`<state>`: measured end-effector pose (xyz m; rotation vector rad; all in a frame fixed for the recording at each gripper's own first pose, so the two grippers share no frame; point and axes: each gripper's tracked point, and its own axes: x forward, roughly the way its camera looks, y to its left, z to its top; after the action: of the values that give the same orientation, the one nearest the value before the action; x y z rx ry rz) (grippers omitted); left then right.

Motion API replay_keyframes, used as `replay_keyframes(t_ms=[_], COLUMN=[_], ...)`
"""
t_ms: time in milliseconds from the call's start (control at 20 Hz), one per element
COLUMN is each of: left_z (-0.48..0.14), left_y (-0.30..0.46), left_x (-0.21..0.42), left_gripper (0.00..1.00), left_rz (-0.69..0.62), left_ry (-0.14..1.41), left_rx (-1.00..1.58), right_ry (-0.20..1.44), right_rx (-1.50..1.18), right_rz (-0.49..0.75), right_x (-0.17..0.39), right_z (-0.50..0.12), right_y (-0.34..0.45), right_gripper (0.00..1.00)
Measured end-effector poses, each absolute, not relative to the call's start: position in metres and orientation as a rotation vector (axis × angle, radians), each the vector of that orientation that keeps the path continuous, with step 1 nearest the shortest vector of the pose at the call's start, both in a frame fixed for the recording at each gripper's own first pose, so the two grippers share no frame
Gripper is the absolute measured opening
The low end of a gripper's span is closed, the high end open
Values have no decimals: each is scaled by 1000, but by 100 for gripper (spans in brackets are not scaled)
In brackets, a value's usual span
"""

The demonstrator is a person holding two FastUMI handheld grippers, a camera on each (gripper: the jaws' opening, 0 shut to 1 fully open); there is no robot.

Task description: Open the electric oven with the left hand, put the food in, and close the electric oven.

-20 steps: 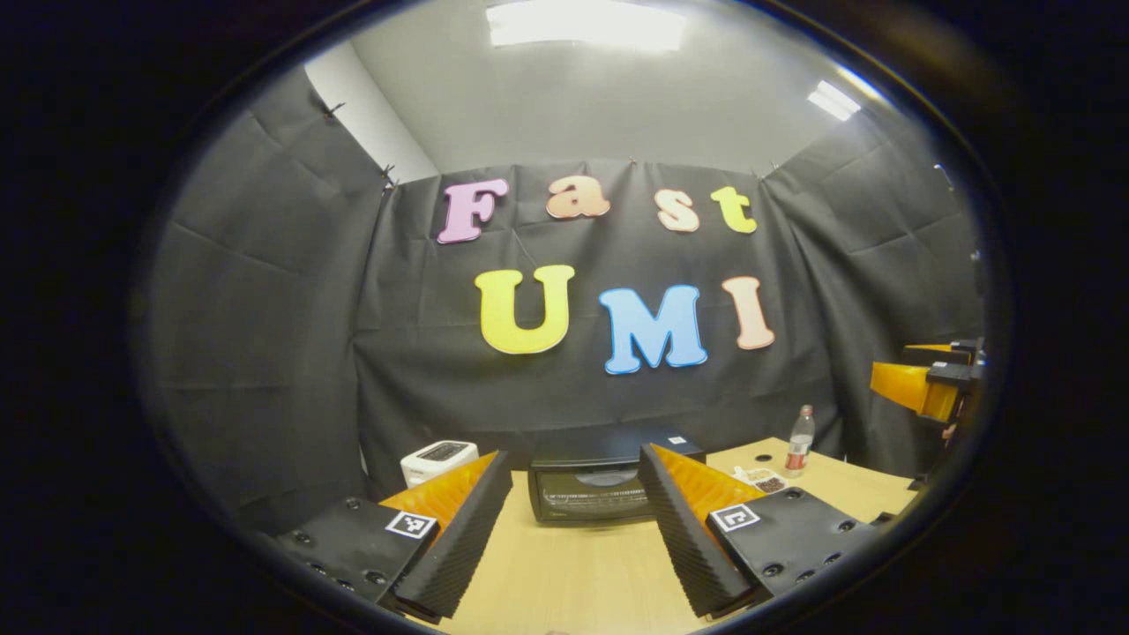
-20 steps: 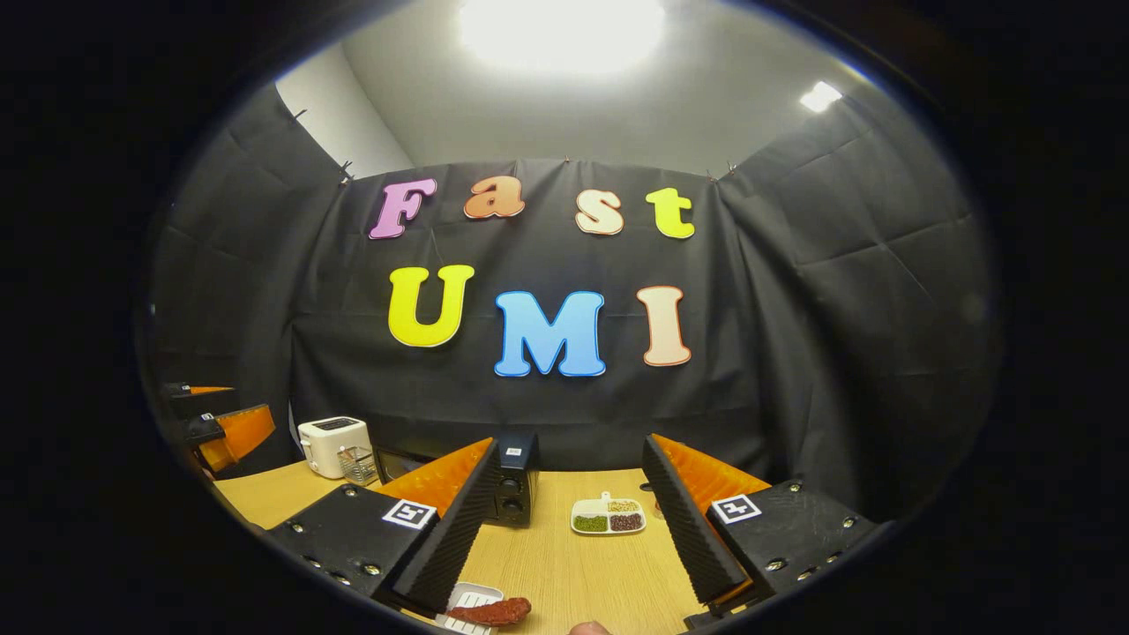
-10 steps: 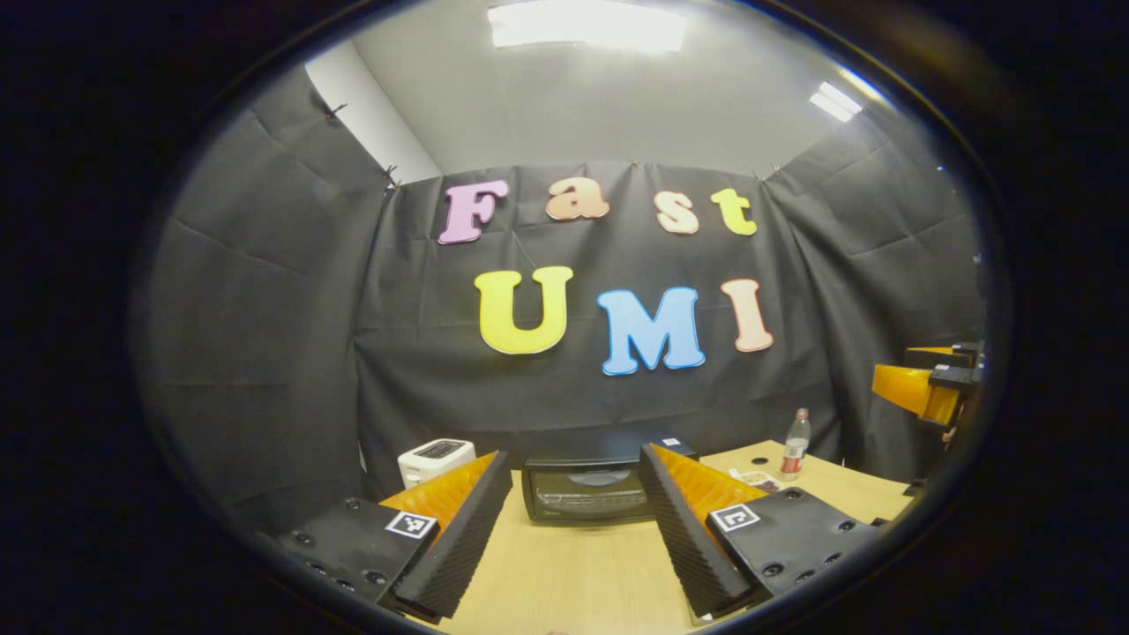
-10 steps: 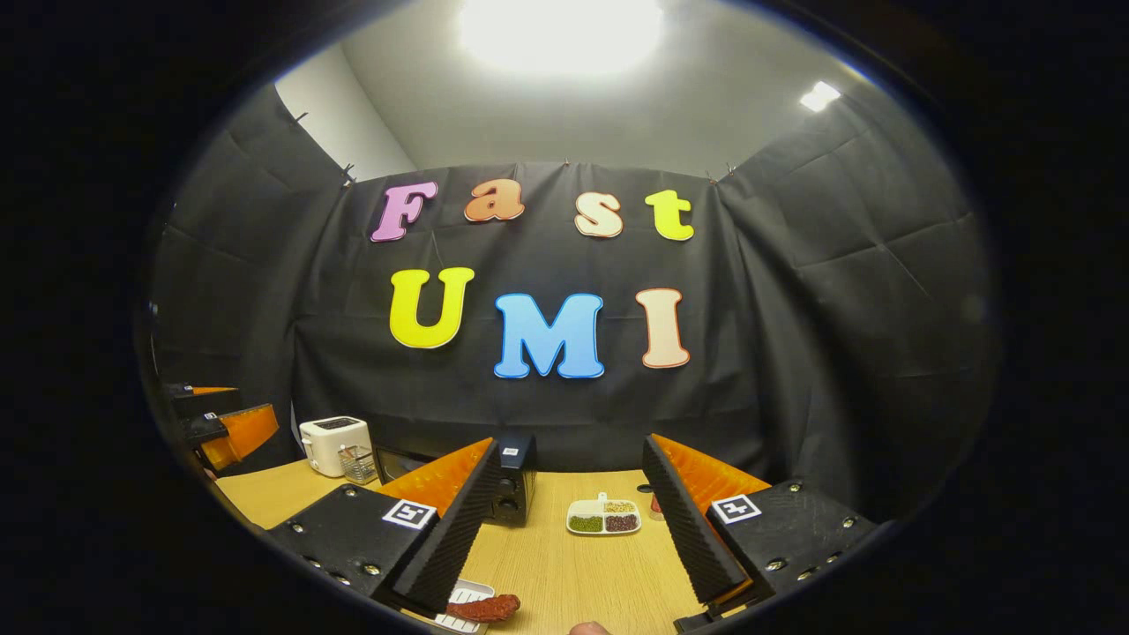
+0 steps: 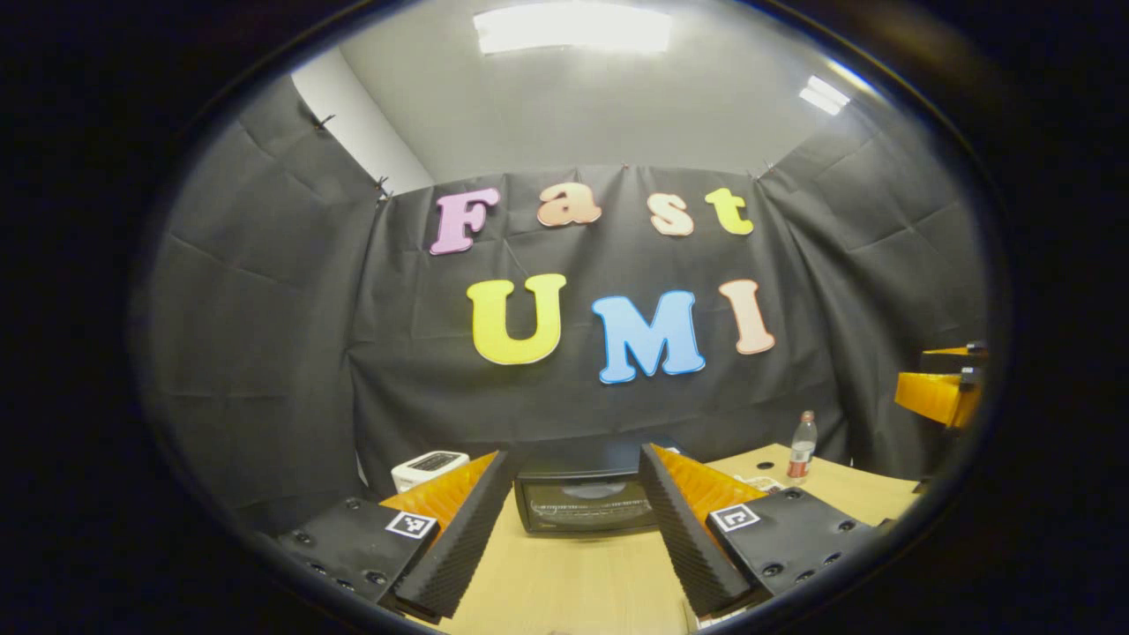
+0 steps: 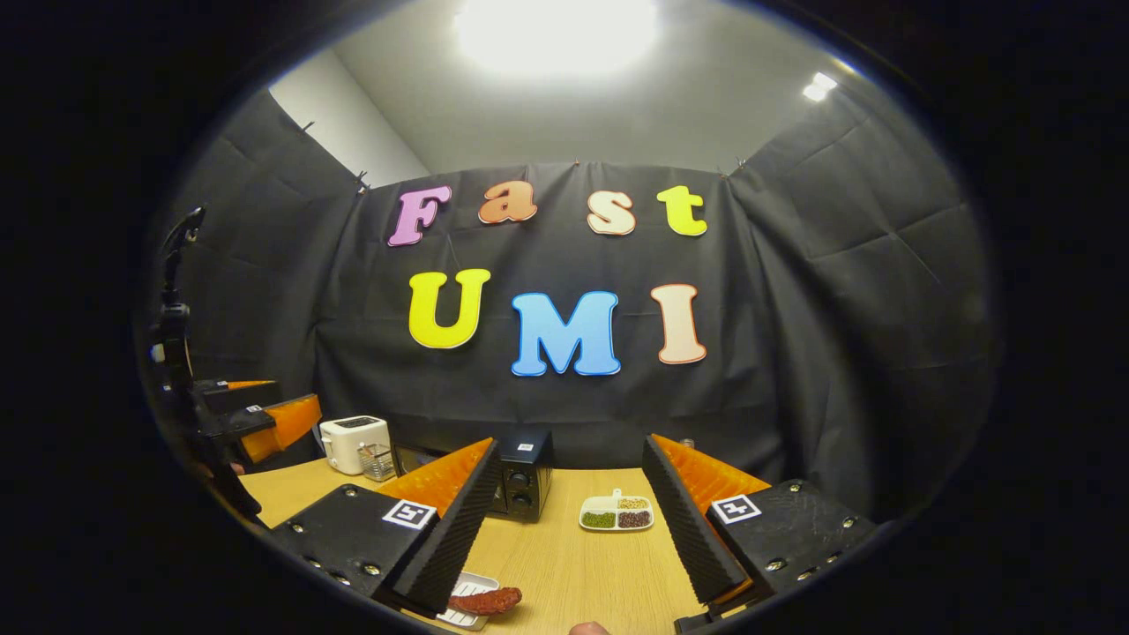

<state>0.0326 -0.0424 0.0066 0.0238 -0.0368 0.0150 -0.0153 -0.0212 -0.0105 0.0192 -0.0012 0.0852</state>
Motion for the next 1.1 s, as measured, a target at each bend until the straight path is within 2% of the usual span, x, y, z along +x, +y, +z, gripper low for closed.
replay_keyframes(t_ms=[50,150,550,600,650,700,900,950,1000,1100], left_z=[5,1,-46,-56,-65,-73,-104,-116,-125,-149], left_y=[-44,-46,-48,-48,-47,-48,-56,-59,-61,-67], left_x=[44,67,178,192,204,216,263,273,283,302], left_gripper=[97,100,100,97,100,97,97,90,97,97], left_rz=[11,4,-49,-50,-55,-62,-99,-107,-112,-119], left_ry=[-35,-38,3,20,34,41,68,82,93,121], left_rx=[23,20,-3,-9,-12,-12,4,5,8,26], right_ry=[-7,-33,-41,-41,-38,-35,-6,-1,2,13], right_rx=[19,14,9,3,-4,-14,-31,-33,-37,-50], right_rz=[82,69,-68,-89,-107,-124,-190,-207,-222,-248], right_x=[-14,-8,21,24,26,28,35,35,36,35], right_z=[-8,-3,3,4,2,2,-5,-6,-6,-9], right_y=[-21,-22,-27,-29,-30,-31,-36,-37,-38,-39], right_gripper=[98,98,98,98,98,98,98,98,98,98])
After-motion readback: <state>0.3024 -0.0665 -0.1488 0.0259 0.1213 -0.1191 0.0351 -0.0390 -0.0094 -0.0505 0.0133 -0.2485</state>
